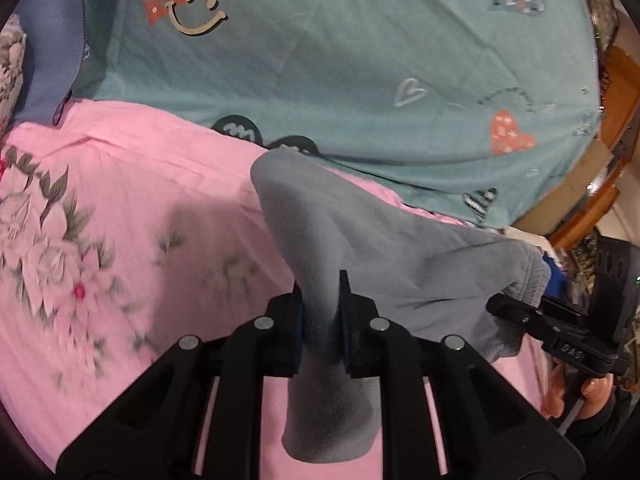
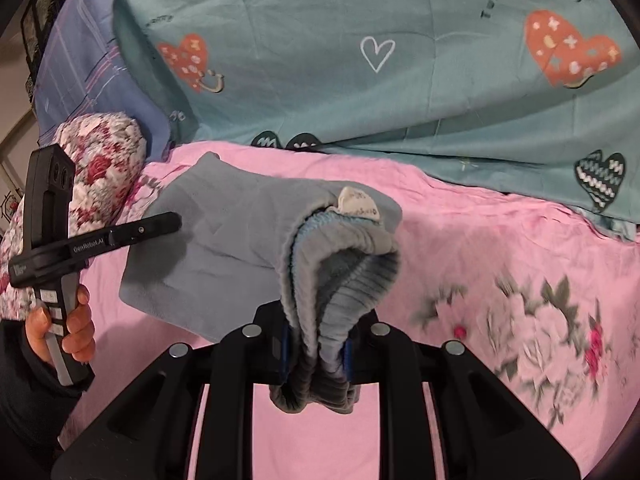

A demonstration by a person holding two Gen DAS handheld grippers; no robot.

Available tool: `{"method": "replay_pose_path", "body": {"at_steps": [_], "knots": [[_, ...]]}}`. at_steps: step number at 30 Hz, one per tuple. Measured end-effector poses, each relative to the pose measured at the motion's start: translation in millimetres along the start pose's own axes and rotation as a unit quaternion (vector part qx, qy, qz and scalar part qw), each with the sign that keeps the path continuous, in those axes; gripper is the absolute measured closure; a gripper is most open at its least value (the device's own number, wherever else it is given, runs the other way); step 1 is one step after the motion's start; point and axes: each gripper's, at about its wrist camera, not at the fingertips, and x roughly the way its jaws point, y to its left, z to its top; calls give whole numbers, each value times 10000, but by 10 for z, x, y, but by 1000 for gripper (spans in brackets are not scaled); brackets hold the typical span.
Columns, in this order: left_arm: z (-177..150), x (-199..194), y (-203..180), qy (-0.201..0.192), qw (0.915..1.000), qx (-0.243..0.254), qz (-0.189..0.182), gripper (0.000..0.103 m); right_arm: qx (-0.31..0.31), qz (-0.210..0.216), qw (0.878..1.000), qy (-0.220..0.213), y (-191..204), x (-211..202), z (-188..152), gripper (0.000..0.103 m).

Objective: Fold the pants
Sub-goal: 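Lift the grey bundle with both grippers and carry it across the sheet, then lower the bundle onto the sheet by the teal pillow with both grippers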

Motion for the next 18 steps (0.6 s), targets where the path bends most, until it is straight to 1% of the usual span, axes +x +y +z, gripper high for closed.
{"method": "replay_pose_path", "body": {"at_steps": [2,3,4,5,6,7,8,9,10,11,12,14,15,16,17,18], "knots": [[90,245,106,-43,9999,-53,120,88,-37,58,10000,-65,-123,295,124,81],[132,407,173,-7,9997,-94,236,88,-126,-23,9998,-132,-183,456,158,80],[145,553,243,77,9992,-129,364,85,-103,-174,9998,-88,-260,618,161,72],[139,664,324,186,9983,-178,525,84,94,-409,9991,92,-386,806,139,66],[122,775,422,296,9965,-245,745,84,320,-640,9972,227,-514,934,98,66],[97,819,522,367,9958,-323,774,76,634,-816,9945,199,-671,991,50,66],[83,809,588,362,9958,-378,757,62,900,-792,9928,60,-785,960,7,64],[67,741,659,289,9954,-424,814,56,1111,-848,9901,-114,-875,895,-25,64],[59,656,698,198,9954,-478,805,51,1234,-991,9869,-327,-945,800,-51,63],[57,564,712,103,9962,-490,715,53,1278,-1049,9852,-449,-979,738,-62,63],[68,451,675,-19,9966,-391,722,53,1296,-998,9851,-523,-989,691,-54,63],[85,338,530,-149,9977,-121,655,52,1157,-696,9884,-694,-890,618,22,63],[80,294,402,-205,9983,21,549,51,1083,-454,9898,-803,-820,589,73,63],[67,295,279,-218,9986,134,455,47,1048,-101,9905,-889,-719,576,143,63],[43,323,157,-189,9985,279,429,43,1054,188,9901,-906,-642,589,195,63],[-8,385,16,-145,9974,485,522,42,1086,504,9889,-878,-576,637,251,61]]}}
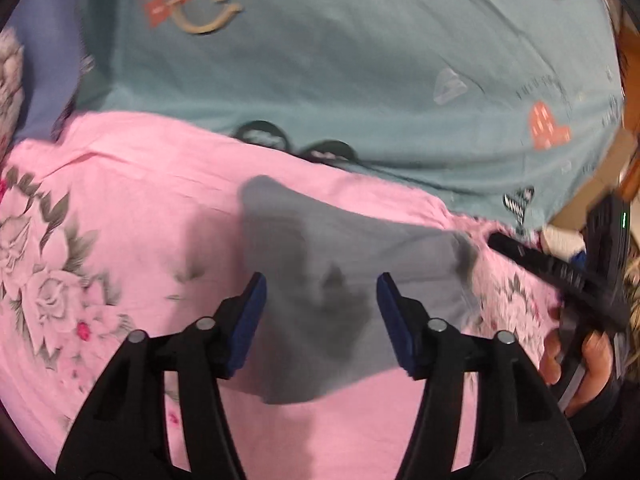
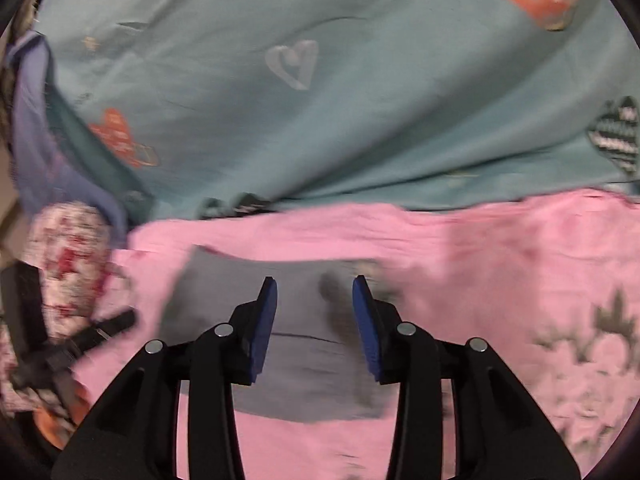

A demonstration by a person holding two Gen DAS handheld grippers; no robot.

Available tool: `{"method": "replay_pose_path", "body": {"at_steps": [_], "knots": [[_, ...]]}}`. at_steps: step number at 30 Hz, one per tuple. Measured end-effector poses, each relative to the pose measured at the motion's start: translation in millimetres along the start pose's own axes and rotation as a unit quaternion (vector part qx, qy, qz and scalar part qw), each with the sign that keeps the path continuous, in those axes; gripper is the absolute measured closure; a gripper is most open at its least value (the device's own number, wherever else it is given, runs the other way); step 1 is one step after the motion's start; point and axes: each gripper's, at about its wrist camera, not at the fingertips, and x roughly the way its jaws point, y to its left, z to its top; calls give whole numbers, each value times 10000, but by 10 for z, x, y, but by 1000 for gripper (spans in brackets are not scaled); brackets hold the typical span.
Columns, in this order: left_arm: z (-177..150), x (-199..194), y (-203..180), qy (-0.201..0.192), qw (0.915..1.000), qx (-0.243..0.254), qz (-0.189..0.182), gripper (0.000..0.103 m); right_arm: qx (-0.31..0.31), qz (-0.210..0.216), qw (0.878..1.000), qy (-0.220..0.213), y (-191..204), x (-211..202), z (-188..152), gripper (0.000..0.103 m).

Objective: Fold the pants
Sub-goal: 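Lower the bundle onto the sheet by the teal pillow with both grippers, then open both grippers and pull them back from the placed bundle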

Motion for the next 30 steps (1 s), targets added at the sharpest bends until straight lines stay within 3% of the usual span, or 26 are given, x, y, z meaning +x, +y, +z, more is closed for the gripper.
{"method": "replay_pose_path", "body": {"at_steps": [1,3,4,5,6,10,13,16,18,20,22,25,27,29,30], "knots": [[-53,66,-89,61,9998,157,124,42,55,143,9998,91,38,81,23,60],[-167,303,-117,361,9979,230,494,43,194,-245,9985,442,-25,383,59,60],[-218,422,-29,521,9964,128,649,49,403,-530,9953,705,-142,538,35,68],[-256,441,38,419,9967,102,692,47,749,-633,9915,856,-321,650,-6,81],[-274,443,95,356,9959,106,822,47,896,-696,9912,684,-399,621,-19,101],[-258,359,227,417,9972,-260,563,51,778,-456,9944,552,-409,468,-5,96],[-324,219,234,255,9984,-277,413,47,744,-245,9962,370,-328,201,-93,86],[-503,350,259,489,9960,-118,740,42,736,-646,9926,723,-382,181,-312,89],[-554,415,238,367,9952,35,903,40,450,-759,9939,665,-357,209,-328,91],[-543,435,235,415,9946,-36,951,40,571,-661,9937,699,-345,164,-261,81],[-528,363,286,499,9956,-248,754,43,673,-322,9958,536,-316,19,-246,76],[-541,11,246,225,9969,-178,731,42,435,-204,9986,220,-159,-441,-277,66],[-624,-370,139,-59,9976,-55,685,34,300,-176,9993,122,-37,-844,-380,50],[-749,-788,4,-371,9971,20,668,11,138,-315,9994,-22,145,-1306,-553,27],[-849,-1056,-78,-609,9963,64,601,7,15,-397,9991,-135,264,-1522,-663,22]]}}
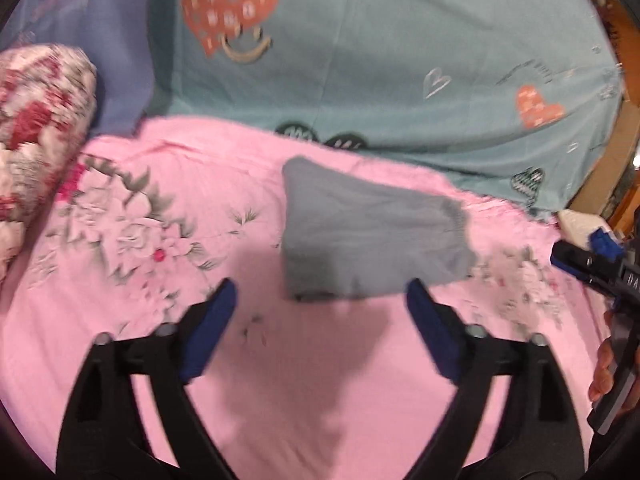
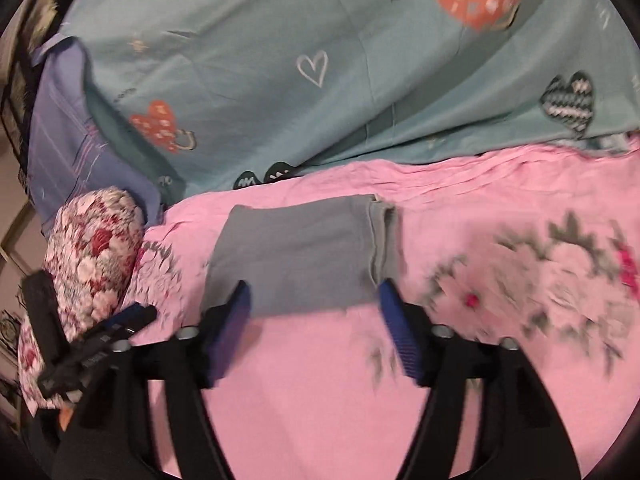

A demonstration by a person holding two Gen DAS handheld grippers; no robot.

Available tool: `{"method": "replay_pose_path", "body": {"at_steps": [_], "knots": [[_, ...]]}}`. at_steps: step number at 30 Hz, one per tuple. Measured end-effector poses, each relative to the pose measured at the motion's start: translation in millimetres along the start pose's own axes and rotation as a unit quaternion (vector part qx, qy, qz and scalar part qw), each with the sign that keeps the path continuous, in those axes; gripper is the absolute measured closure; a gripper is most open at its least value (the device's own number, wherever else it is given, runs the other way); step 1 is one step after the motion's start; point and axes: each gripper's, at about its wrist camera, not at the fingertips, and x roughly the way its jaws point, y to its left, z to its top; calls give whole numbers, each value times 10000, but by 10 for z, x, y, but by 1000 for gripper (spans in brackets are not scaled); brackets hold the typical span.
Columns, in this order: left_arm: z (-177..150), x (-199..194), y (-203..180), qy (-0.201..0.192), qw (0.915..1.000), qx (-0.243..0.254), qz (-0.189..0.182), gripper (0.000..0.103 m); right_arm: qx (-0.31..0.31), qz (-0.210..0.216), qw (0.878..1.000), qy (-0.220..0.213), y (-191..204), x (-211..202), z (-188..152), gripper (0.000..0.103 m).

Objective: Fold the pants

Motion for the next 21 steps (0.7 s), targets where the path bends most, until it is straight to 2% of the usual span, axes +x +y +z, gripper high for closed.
{"method": "replay_pose_path", "body": {"at_steps": [2,4,6,9,11,15,21], "knots": [[-172,-533,-120,-297,9995,61,-4,2,-261,-447,9982,-313,250,-521,-299,1],[-335,-911,-243,-308,9994,137,42,2,-511,-755,9938,-630,417,-981,-598,1],[-543,-1267,-338,-131,9998,174,46,2,-676,-865,9909,-779,567,-1389,-921,1],[-870,-1741,-430,-58,9994,198,284,2,-570,-649,9935,-735,750,-1806,-1350,1],[-1129,-2055,-510,-194,9982,372,439,2,-515,-491,9948,-731,799,-2074,-1633,1],[-1570,-2483,-639,-343,9939,691,786,2,-741,-596,9926,-759,1006,-2302,-2058,1],[-1946,-2898,-722,-621,9919,724,834,2,-821,-790,9903,-800,1089,-2486,-2397,1]]}}
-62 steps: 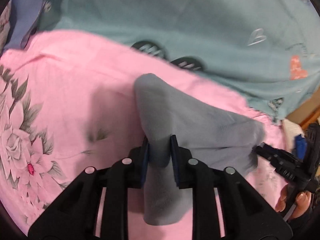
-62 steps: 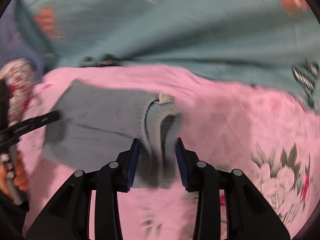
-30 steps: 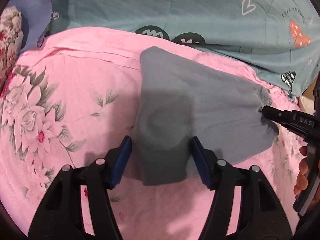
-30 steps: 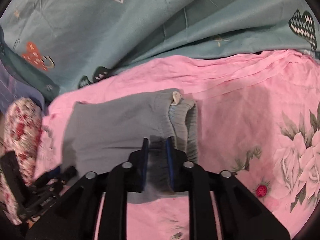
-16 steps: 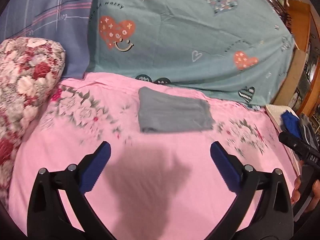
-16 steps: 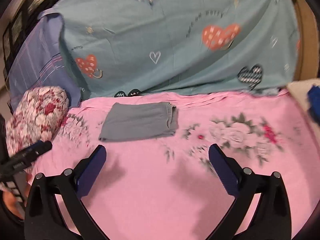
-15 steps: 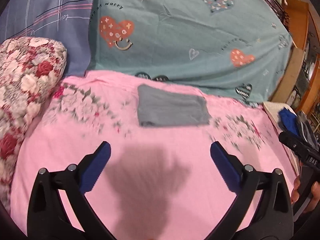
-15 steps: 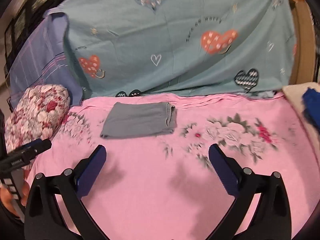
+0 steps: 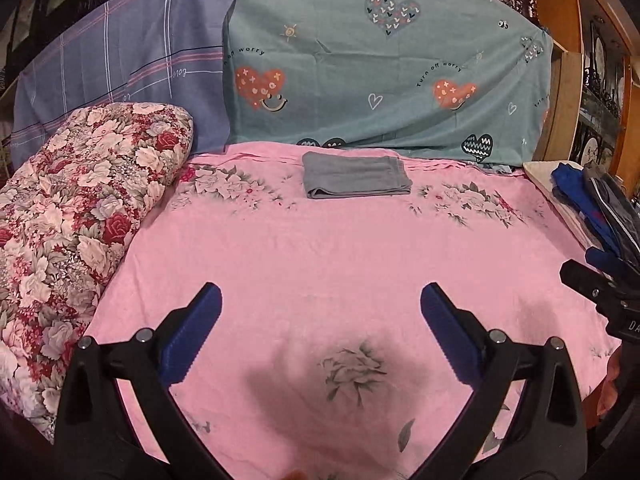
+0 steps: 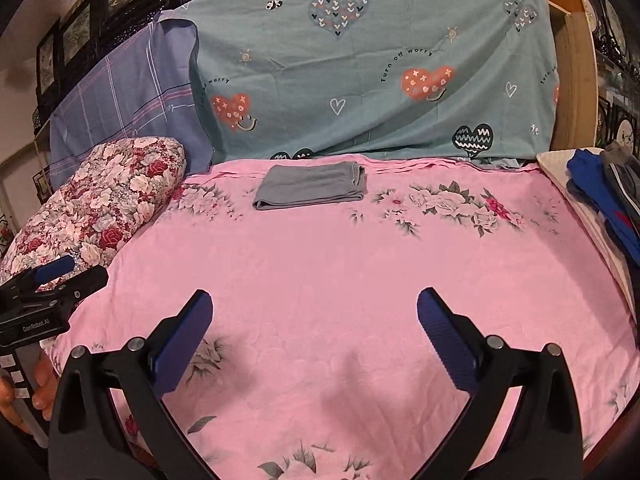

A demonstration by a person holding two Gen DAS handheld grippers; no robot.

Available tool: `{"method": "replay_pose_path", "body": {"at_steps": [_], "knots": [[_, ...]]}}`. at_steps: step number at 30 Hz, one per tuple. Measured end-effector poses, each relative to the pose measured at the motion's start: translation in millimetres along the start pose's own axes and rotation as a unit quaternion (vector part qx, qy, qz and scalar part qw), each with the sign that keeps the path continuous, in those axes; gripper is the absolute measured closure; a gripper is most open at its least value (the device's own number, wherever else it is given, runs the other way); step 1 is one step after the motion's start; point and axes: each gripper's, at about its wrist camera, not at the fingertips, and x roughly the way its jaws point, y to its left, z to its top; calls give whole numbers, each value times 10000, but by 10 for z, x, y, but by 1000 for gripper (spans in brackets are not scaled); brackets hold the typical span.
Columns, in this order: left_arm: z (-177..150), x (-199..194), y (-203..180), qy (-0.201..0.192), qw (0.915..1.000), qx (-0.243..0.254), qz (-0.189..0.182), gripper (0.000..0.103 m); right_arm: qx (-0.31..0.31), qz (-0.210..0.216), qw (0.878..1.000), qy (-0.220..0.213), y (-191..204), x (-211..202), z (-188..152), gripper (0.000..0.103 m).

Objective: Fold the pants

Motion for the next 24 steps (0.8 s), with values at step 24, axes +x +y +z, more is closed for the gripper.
{"method": "replay_pose_path", "body": {"at_steps": [24], "knots": [[4,36,-115,30,10000,-23,-23,2,214,-339,9992,1,-249,-115,-139,1]]}}
